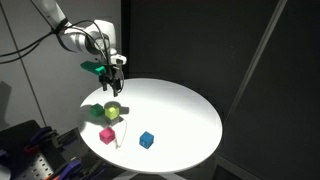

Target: Move the yellow cube from the right and back to the left

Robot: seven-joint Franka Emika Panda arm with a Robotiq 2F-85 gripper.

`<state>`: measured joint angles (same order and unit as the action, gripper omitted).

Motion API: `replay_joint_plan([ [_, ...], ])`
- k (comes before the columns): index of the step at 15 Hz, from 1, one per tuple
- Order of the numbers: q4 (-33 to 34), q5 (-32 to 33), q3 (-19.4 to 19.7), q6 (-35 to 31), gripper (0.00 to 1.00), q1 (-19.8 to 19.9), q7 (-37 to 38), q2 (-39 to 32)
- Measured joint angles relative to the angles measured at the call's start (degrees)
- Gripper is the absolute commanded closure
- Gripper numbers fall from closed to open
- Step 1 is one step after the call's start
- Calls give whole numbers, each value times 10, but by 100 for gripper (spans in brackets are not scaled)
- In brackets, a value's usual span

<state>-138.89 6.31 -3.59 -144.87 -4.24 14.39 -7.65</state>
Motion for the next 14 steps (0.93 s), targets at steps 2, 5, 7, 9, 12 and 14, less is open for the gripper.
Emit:
replay_joint_plan([
  [2,0,0,0,0,0,0,0,0],
  [5,0,0,0,0,0,0,0,-2],
  [7,0,0,0,0,0,0,0,-7],
  [9,2,0,1,0,0,0,0,-13],
  [12,4,0,2,-7,0,0,0,-22],
  [14,6,0,3,-20,0,0,0,-28],
])
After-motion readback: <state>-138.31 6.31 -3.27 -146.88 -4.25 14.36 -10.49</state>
